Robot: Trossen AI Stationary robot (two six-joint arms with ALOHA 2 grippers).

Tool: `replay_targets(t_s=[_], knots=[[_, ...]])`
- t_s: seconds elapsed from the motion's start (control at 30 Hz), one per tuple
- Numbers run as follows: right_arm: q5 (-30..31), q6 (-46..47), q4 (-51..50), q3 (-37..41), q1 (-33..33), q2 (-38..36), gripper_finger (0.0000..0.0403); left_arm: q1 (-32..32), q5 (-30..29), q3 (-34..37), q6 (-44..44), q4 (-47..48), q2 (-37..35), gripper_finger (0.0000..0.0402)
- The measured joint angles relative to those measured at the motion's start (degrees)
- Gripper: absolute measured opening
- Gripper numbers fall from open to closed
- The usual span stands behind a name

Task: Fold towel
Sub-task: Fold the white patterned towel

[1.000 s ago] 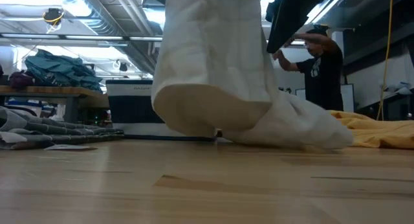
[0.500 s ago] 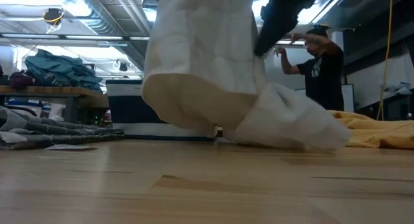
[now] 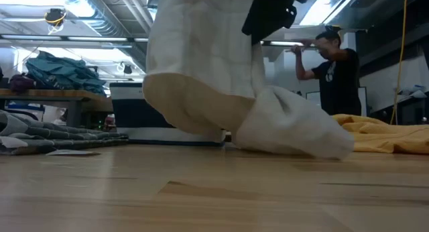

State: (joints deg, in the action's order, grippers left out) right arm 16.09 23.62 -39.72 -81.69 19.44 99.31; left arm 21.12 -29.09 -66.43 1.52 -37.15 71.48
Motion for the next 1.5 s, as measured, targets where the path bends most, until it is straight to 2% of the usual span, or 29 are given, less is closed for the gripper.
replay_targets(t_s=[0.17, 0.4, 0.57, 0.67, 0.8, 1.03, 1.17, 1.37, 1.5], knots=[[-1.8, -0.2, 1.7, 0.0, 0.0, 0.0, 0.0184, 0.0, 0.0, 0.0, 0.0, 0.0, 0.0, 0.0], [-9.3, -3.1, 8.6, 0.0, 0.0, 0.0, 0.0184, 0.0, 0.0, 0.0, 0.0, -0.2, 0.0, 0.0], [-14.5, -6.3, 9.9, 0.0, 0.0, 0.0, 0.0184, 0.0, 0.0, 0.0, 0.0, -0.1, 0.0, 0.0], [-12.2, -6.8, 9.7, 0.0, 0.1, 0.0, 0.0184, 0.0, 0.0, 0.0, 0.0, -0.1, 0.0, 0.0], [-6.6, -2.6, 9.7, 0.0, 0.0, 1.1, 0.0184, 0.0, 0.0, 0.0, 0.5, -0.1, 0.0, 0.0], [-5.7, -1.5, 9.5, 0.0, 0.0, 6.5, 0.0184, 0.0, 0.0, 0.0, 0.5, -0.1, 0.0, 0.0], [0.3, -1.5, 9.6, 0.0, -0.3, 8.6, 0.0184, 0.2, 0.0, 0.0, 0.5, -0.1, 0.0, 0.0], [0.2, -1.4, 9.9, 0.0, -0.8, 9.2, 0.0179, 0.3, 0.0, 0.0, 0.8, -0.2, 0.0, 0.0], [-0.2, -1.4, 9.9, 0.0, -0.8, 9.2, 0.014, 0.3, 0.0, 0.0, 1.8, -0.2, 0.0, 0.0]])
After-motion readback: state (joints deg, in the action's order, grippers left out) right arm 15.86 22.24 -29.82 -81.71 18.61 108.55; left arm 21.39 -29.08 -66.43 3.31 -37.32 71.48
